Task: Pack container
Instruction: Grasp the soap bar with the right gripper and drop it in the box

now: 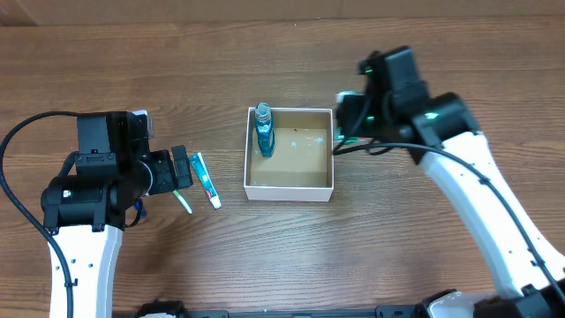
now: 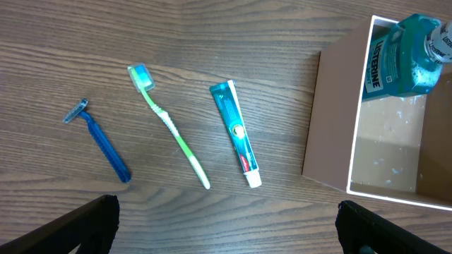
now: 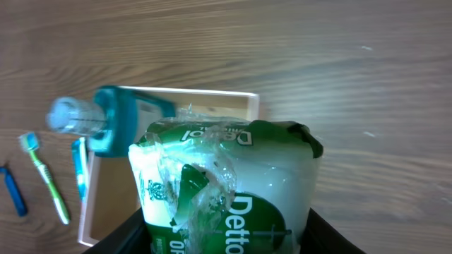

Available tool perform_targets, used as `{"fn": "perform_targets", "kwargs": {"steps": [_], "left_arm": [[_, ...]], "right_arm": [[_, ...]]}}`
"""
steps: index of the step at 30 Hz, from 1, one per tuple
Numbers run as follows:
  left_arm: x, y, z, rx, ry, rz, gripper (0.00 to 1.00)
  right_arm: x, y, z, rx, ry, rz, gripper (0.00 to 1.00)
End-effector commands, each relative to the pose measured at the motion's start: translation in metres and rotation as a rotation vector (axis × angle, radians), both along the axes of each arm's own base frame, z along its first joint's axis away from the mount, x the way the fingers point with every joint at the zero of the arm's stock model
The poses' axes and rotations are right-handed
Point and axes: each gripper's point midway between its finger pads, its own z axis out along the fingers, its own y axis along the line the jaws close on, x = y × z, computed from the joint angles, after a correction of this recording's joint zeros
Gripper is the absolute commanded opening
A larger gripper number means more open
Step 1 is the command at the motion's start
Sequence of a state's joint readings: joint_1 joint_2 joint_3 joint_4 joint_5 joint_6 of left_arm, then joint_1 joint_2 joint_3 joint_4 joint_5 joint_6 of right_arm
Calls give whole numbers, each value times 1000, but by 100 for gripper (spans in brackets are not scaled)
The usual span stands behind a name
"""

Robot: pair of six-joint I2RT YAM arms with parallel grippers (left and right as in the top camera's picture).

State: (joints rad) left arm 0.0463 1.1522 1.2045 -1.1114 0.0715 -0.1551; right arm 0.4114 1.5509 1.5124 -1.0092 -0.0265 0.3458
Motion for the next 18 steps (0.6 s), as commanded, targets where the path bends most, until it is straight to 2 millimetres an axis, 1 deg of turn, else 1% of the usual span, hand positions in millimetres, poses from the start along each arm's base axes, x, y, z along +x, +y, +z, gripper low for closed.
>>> {"fn": "perform_targets", "kwargs": {"steps": [1, 2, 5, 6, 8, 9, 10, 12, 13, 14, 16, 18], "left_arm": [[3, 0, 7, 5, -22, 0, 100], [2, 0, 7, 5, -22, 0, 100], [2, 0, 7, 5, -22, 0, 100], [2, 0, 7, 4, -22, -1, 100], [2, 0, 7, 4, -22, -1, 100], [2, 0, 7, 4, -21, -1, 100], [2, 0, 7, 4, -21, -1, 100], [2, 0, 7, 1, -21, -2, 100], [2, 0, 7, 2, -21, -2, 100], [2, 0, 7, 2, -21, -2, 100], [2, 0, 7, 2, -21, -2, 100], [2, 0, 7, 1, -20, -2, 100]], "right_arm": [[3, 37, -28, -4, 47, 37, 30], [5, 49, -51, -17, 93, 43, 30], [10, 58, -88, -48, 160, 50, 31], [14, 61, -102, -57, 175, 50, 31], [22, 65, -114, -58, 174, 53, 34], [25, 68, -118, -55, 169, 53, 41], [27, 68, -121, -55, 167, 54, 50], [29, 70, -124, -56, 167, 56, 58], [29, 70, -125, -57, 169, 56, 71], [29, 69, -125, -58, 170, 56, 80], [29, 70, -125, -57, 168, 56, 84], [30, 69, -125, -58, 165, 55, 85]]}}
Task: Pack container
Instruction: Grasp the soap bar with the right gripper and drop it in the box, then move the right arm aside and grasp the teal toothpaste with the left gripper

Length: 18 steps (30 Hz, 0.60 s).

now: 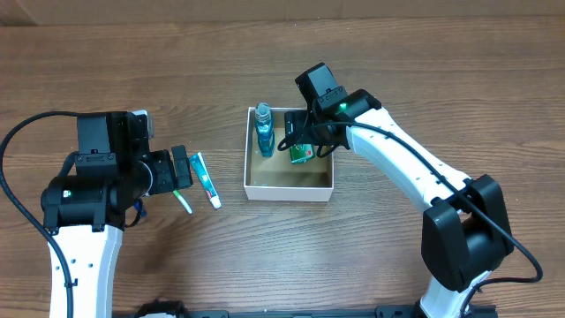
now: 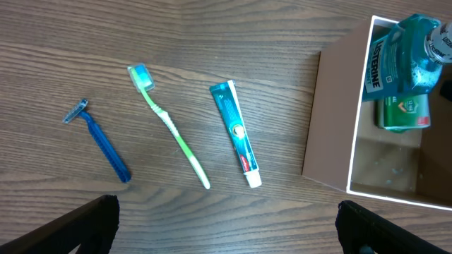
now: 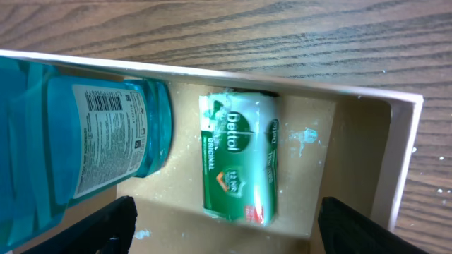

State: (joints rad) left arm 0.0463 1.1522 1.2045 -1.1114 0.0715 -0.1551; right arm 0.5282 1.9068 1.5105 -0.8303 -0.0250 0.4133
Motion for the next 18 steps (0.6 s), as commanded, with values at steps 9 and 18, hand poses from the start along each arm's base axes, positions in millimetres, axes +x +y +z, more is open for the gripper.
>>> {"fn": "perform_targets", "kwargs": {"steps": [9, 18], "left_arm": [[1, 0, 6, 2, -13, -2, 100], [2, -26, 1, -37, 15, 30, 100]], "right_arm": [[-2, -52, 163, 0, -349, -127, 97], [-69, -243, 185, -10, -165, -524, 100]]}}
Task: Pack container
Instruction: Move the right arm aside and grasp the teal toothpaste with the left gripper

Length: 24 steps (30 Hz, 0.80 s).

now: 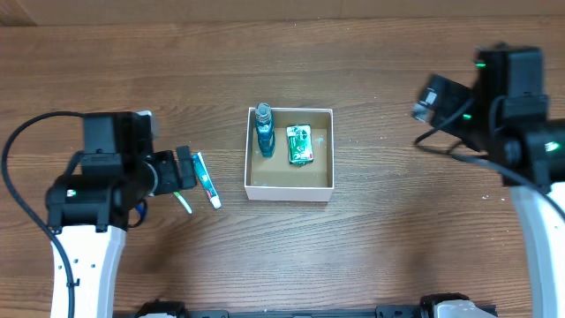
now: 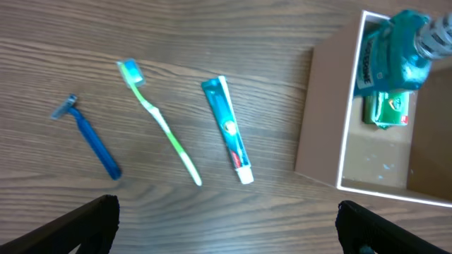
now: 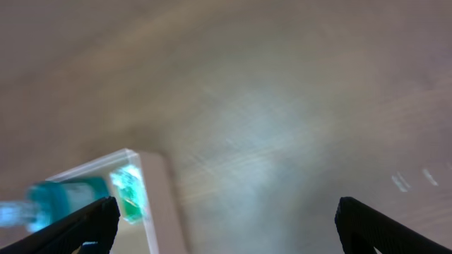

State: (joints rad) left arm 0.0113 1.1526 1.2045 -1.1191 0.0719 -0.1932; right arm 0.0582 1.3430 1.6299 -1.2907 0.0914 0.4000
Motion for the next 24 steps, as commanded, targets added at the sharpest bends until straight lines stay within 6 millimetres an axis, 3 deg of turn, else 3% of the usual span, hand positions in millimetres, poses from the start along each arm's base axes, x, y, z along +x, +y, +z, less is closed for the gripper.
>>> {"fn": "perform_targets", "kwargs": {"steps": [1, 4, 6, 8, 15, 19, 24], "left_arm": [[5, -22, -5, -20, 31, 51, 100], [7, -35, -35, -87, 175, 117, 100], [9, -39, -52, -101, 246, 127, 100], [20, -50, -83, -136, 347, 130, 100], [27, -50, -164, -110, 576, 228, 100], [32, -51, -193, -99, 620, 233, 100], [38, -44, -204, -59, 610, 243, 100]], "right_arm": [[-10, -23, -22, 67, 97, -22, 100], [-26, -43, -41, 85, 180, -58, 100], [-27, -42, -46, 114, 189, -48, 100], [-24, -40, -50, 123, 189, -37, 100], [-24, -40, -51, 121, 192, -31, 100], [-24, -40, -51, 118, 192, -27, 100], [-24, -40, -51, 117, 191, -24, 100]]}}
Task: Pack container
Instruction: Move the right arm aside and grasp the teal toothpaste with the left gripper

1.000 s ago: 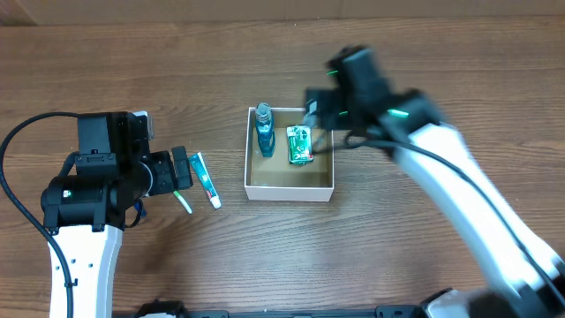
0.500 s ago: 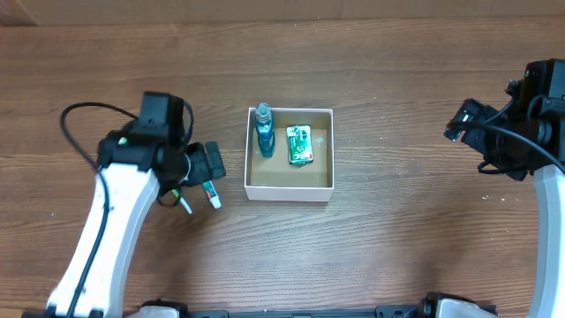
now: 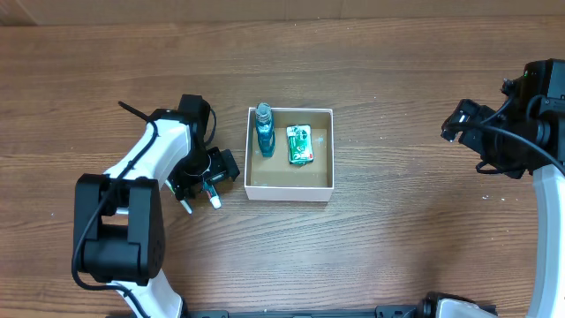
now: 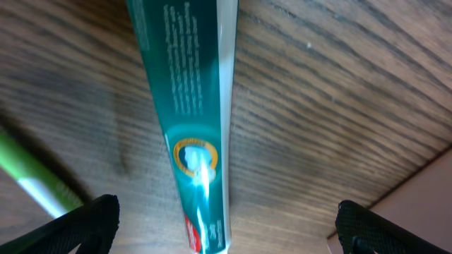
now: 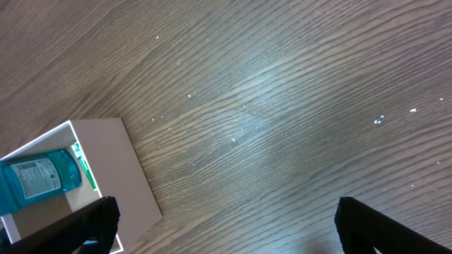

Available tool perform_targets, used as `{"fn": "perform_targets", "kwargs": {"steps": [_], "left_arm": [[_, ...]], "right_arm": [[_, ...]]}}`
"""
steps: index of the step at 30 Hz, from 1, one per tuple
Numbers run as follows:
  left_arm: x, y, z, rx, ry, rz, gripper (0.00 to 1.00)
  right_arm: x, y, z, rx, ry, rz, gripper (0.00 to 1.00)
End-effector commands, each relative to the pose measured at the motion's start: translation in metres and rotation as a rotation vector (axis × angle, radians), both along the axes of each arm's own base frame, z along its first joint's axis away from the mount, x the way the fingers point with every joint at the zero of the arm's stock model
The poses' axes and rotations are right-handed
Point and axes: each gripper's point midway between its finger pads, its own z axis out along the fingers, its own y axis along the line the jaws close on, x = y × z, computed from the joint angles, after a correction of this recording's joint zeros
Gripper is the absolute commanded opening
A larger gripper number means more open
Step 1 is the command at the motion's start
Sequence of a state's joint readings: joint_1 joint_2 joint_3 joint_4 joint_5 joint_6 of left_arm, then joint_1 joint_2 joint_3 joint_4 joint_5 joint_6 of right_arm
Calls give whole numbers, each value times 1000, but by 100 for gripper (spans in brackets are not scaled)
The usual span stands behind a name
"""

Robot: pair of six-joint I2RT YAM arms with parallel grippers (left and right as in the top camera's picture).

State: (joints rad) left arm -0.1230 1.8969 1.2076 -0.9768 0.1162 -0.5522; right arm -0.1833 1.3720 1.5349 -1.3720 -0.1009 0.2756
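Observation:
A white box (image 3: 290, 188) stands mid-table holding a blue mouthwash bottle (image 3: 264, 131) and a green soap pack (image 3: 302, 145). Just left of the box, my left gripper (image 3: 208, 181) hangs low and open over the teal toothpaste tube (image 4: 194, 134), which lies on the wood between its fingers (image 4: 92, 222). A green toothbrush (image 4: 32, 176) lies beside the tube. My right gripper (image 3: 459, 124) is open and empty, high over the right side of the table; its view shows the box corner (image 5: 106, 176) and the bottle (image 5: 39, 180).
The wooden table (image 3: 397, 238) carries the box in the middle. A blue razor seen before is hidden under my left arm (image 3: 154, 159). A black cable (image 3: 131, 109) loops off the left arm.
My left gripper has come down from well above the table to just over the toothpaste tube, still open. My right gripper has shifted slightly further right and its view has steadied.
My right gripper held the green soap pack beside the box. Then the pack lay in the box next to the bottle and the gripper was open over it. Then the right arm was away at the right. Now my left gripper is down around the toothpaste.

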Motion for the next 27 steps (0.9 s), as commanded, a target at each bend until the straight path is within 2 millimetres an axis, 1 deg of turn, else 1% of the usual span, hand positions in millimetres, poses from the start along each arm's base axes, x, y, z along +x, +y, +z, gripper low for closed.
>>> {"fn": "perform_targets", "kwargs": {"steps": [1, 6, 14, 21, 23, 24, 25, 26, 27], "left_arm": [[9, 7, -2, 45, -23, 17, 100], [14, 11, -3, 68, -47, 22, 100], [17, 15, -5, 96, -62, 25, 99], [8, 19, -13, 111, -42, 22, 100], [5, 19, -14, 112, -32, 20, 95], [3, 19, -14, 113, -27, 20, 88], [3, 19, -14, 113, -24, 19, 79], [3, 19, -14, 113, -24, 20, 67], [3, 19, -14, 113, -24, 20, 57]], "right_arm": [[0, 1, -1, 0, -4, 12, 100], [0, 1, -1, -1, -4, 15, 100], [0, 1, -1, -1, -3, 16, 100], [0, 1, -1, -1, -3, 15, 100], [0, 1, -1, -1, -3, 15, 100], [0, 1, -1, -1, -3, 16, 100], [0, 1, -1, -1, -3, 15, 100], [0, 1, -1, -1, -3, 16, 100], [0, 1, -1, -1, -3, 16, 100]]}}
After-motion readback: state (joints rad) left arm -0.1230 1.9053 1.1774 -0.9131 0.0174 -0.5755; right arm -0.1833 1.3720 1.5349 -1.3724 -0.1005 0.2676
